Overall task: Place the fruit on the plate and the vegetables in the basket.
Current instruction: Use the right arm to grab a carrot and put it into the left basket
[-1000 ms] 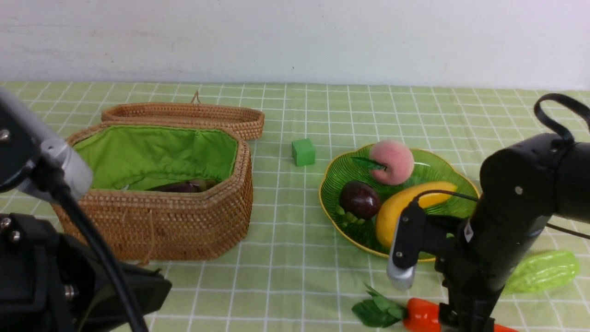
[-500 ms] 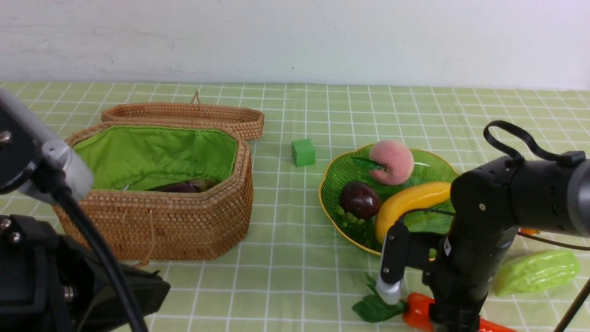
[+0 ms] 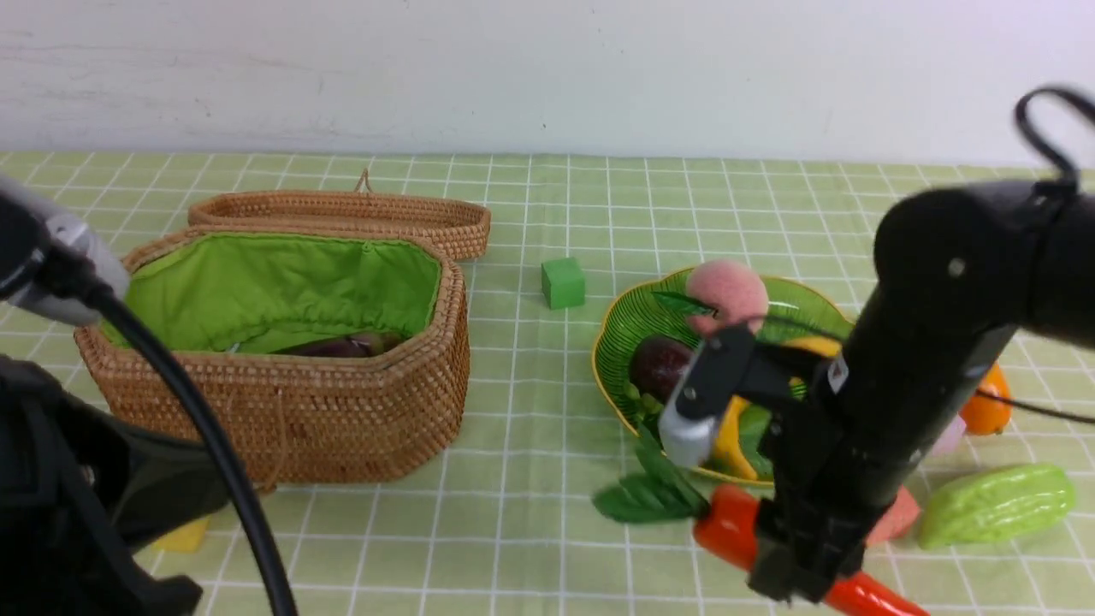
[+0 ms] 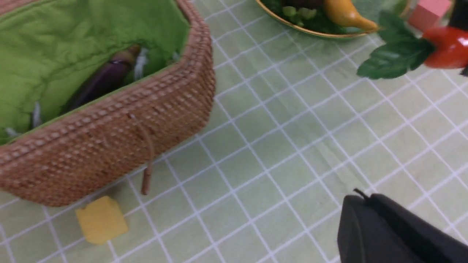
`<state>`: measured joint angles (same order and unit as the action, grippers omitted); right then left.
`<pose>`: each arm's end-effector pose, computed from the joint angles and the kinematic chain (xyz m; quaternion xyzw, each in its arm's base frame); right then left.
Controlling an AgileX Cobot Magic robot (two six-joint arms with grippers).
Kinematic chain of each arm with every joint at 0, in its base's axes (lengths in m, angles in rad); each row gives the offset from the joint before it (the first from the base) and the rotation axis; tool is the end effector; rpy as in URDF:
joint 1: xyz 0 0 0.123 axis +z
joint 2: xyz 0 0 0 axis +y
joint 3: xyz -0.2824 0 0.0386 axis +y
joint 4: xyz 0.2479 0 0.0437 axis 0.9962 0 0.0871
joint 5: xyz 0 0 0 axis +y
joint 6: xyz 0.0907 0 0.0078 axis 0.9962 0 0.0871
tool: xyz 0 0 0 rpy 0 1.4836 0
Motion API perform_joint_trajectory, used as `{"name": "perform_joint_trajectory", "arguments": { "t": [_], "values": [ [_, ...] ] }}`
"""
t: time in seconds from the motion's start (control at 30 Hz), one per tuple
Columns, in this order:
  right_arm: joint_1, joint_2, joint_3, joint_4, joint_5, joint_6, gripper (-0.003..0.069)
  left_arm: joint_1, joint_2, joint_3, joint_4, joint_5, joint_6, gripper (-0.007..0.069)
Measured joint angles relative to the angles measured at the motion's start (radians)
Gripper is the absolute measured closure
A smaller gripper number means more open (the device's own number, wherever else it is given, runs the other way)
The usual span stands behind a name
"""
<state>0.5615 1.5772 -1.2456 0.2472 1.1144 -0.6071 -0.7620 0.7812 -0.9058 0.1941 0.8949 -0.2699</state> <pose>0.2506 0.1813 0.2791 -0.5090 0.8464 0.1134 0.1076 0.1089 -0.0850 0.3672 0.2406 0.8664 -0.1288 0.4183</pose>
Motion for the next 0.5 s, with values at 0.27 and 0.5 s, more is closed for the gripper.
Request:
{"name": "perform_joint_trajectory", "arguments": {
  "t": [0.27, 0.5],
  "values": [
    [0.213, 0.094, -0.474, -0.085, -0.115, 0.028, 0.0296, 0.000, -0.019, 0.000, 0.140, 0.035, -0.171, 0.0636],
    [0.254, 0.437, -0.851, -0.138, -0.266, 0.014, 0.0296, 0.000, -0.113, 0.000, 0.175, 0.041, -0.240, 0.0637]
  ]
}}
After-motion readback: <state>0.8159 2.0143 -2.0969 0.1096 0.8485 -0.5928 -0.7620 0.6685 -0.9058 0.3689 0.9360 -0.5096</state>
